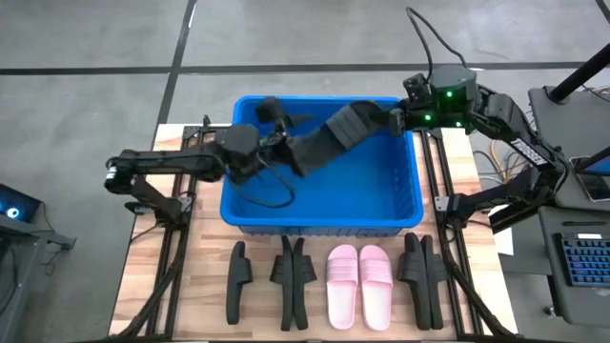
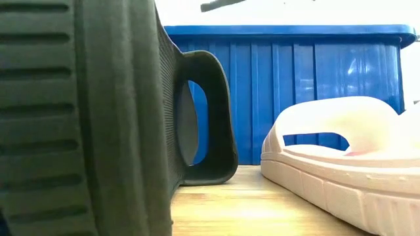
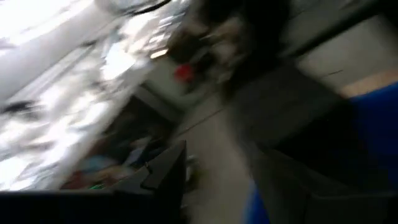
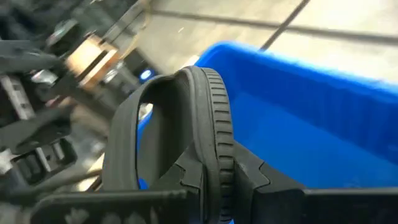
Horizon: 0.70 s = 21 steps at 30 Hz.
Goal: Pick and place slides into bin
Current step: Put the black slide into the blue bin
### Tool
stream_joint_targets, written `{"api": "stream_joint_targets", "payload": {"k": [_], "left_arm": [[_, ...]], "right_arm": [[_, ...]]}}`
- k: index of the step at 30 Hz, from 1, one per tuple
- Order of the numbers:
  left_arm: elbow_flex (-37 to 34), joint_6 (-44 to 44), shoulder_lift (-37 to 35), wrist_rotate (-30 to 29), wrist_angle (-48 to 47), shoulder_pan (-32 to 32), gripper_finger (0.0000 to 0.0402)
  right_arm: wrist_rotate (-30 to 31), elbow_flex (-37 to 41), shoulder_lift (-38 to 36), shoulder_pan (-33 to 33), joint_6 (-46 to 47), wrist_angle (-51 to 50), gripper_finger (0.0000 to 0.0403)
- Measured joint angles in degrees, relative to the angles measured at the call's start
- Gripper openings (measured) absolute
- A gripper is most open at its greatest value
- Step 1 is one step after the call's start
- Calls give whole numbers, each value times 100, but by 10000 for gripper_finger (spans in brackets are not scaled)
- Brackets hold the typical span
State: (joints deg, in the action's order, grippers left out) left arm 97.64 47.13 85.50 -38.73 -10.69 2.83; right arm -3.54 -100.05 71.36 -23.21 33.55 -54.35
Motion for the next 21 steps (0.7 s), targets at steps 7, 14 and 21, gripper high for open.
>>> {"api": "stream_joint_targets", "payload": {"k": [7, 14, 21], "left_arm": [[35, -1084, -594, 1606, -953, 2, 166], [70, -1081, -659, 1980, -1271, 28, 166], [57, -1083, -441, 2052, -1460, 28, 166]], "right_arm": [[-2343, 2, 141, -627, -184, 9, 29], [-4117, 0, 578, -1130, -92, 11, 29], [-4254, 0, 909, -1188, -170, 18, 29]]}}
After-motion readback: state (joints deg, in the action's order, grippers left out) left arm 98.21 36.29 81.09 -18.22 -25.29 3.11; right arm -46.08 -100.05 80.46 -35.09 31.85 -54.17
